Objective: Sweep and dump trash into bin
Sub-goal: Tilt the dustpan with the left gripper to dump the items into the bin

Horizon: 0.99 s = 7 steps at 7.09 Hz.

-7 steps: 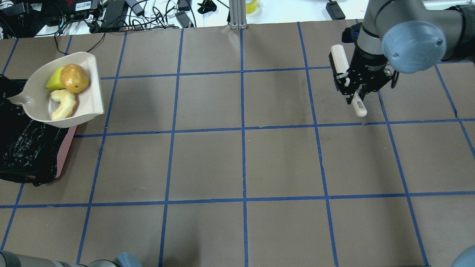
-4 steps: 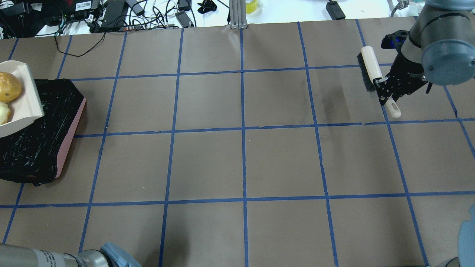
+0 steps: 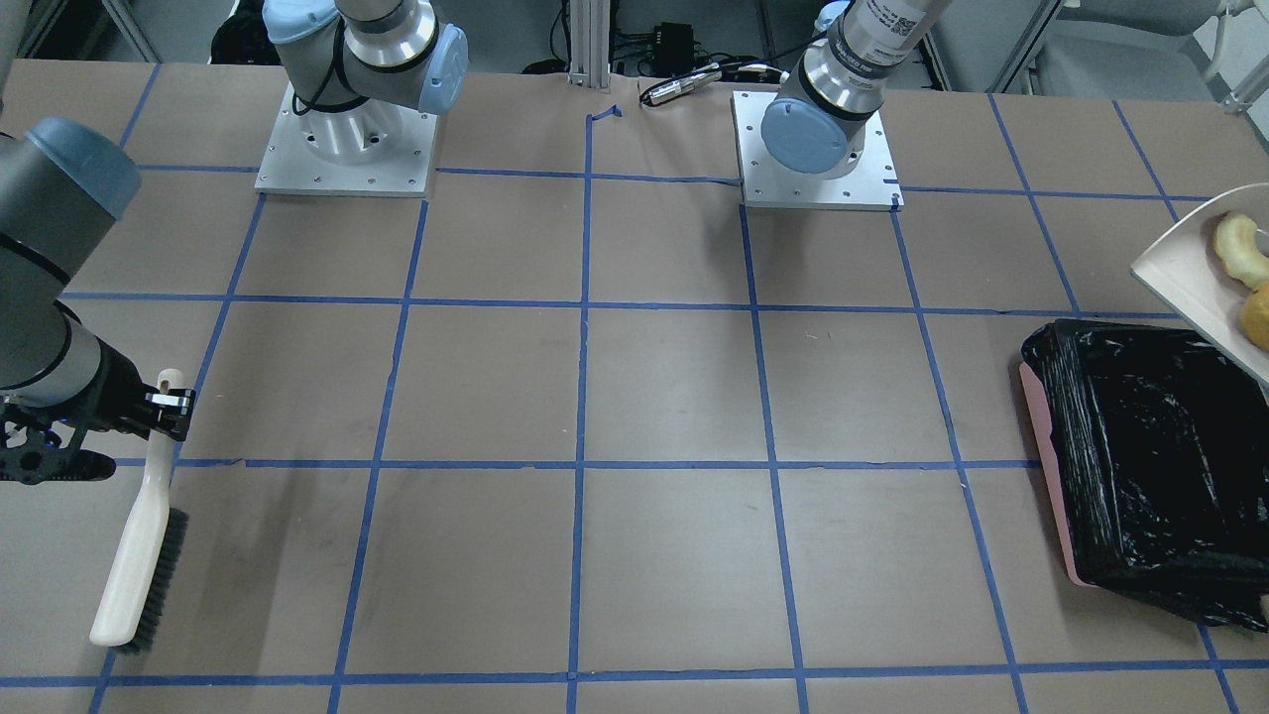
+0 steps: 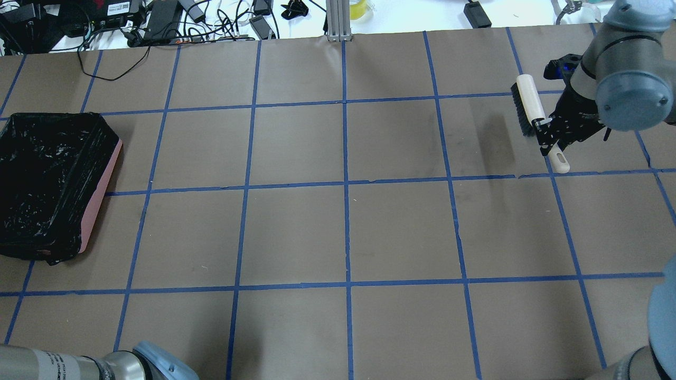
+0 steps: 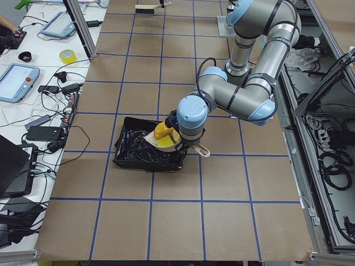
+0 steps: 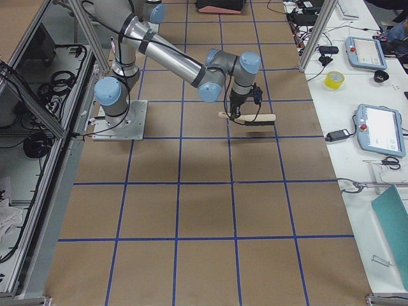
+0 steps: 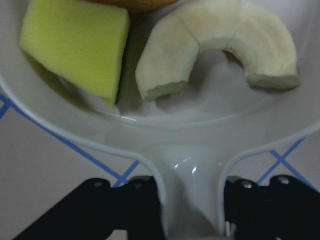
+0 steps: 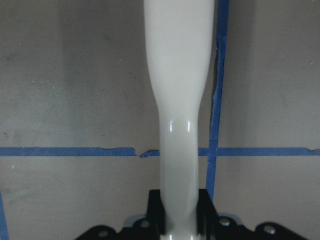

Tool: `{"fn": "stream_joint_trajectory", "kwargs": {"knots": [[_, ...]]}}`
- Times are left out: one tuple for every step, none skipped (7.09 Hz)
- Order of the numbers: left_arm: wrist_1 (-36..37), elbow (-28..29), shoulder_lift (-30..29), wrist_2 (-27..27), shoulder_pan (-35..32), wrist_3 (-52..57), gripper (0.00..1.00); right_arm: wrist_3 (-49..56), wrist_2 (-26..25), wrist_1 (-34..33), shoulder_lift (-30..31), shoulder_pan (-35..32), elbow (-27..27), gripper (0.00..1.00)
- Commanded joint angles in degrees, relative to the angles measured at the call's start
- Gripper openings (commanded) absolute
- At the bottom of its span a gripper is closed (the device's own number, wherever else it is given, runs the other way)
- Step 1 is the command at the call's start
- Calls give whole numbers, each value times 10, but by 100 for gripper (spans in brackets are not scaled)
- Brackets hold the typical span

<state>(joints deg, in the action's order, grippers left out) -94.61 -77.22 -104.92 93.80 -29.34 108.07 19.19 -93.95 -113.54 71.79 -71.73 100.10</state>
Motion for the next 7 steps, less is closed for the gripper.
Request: {"fn": "stream_joint_trajectory", "kwargs": {"knots": [[78,3,-5,147,-45,-1,0,3,-3,-9,-10,0,-1,0],[99,7,0,200,-82,2,0,5,-4,-9,-10,0,0,0],[133,5,-8,245,-111,19,0,4,-8,-9,-12,0,1,0],[183,-3,-11,288,-133,45,0,4,-8,-9,-17,1,1,0],[201,-15,-10,322,-154,58,0,4,-8,-9,-18,1,2,0],[263,-36,-8,322,-157,91,0,3,-8,-8,-20,1,4,0],[281,-36,-6,314,-157,122,0,3,-8,-9,-24,2,4,0]]}}
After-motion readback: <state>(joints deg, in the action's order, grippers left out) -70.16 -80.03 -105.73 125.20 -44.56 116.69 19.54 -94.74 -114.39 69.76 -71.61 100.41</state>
